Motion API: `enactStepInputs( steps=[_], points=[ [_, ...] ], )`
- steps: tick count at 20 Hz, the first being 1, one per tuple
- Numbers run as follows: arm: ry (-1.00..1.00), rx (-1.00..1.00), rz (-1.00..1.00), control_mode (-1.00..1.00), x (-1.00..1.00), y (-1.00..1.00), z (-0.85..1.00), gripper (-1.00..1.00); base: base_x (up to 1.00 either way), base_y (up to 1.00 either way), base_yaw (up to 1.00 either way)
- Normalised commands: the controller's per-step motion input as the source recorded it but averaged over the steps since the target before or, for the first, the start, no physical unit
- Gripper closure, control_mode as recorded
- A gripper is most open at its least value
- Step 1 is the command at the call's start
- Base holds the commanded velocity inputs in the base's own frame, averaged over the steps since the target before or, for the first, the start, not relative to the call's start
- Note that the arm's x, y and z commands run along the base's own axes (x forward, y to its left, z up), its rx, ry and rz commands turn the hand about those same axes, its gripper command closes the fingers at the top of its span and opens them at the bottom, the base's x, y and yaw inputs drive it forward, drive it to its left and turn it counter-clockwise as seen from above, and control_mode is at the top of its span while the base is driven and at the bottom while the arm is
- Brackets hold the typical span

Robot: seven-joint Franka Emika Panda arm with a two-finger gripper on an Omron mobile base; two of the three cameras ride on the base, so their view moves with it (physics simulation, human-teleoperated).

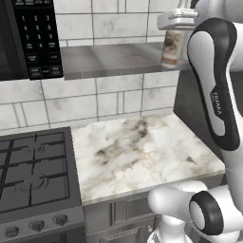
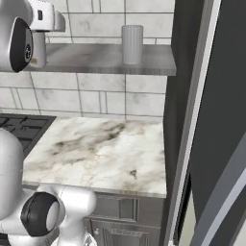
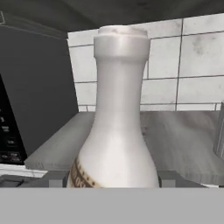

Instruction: There is a bowl on the dining counter. Grab a lemon wedge from the fridge and place it in the bowl. Then get the liquor bottle and glass cup from the cabinet and place them next to the bowl.

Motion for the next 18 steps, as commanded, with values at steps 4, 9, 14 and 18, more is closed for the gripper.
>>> enactStepInputs(
  steps=[4, 9, 14, 18],
  points=[
    [0.24, -0.08, 0.08, -1.00, -0.75, -0.03, -0.61, 1.00, 0.00, 0.00, 0.00],
    [0.26, -0.05, 0.05, -1.00, -0.23, -0.07, -0.79, 1.00, 0.00, 0.00, 0.00],
    [0.12, -0.01, 0.00, 1.00, -0.01, 0.00, -0.50, 1.00, -0.08, 0.00, 0.00],
    [0.00, 0.00, 0.00, 1.00, 0.00, 0.00, 0.00, 1.00, -0.97, 0.03, 0.18]
  ],
)
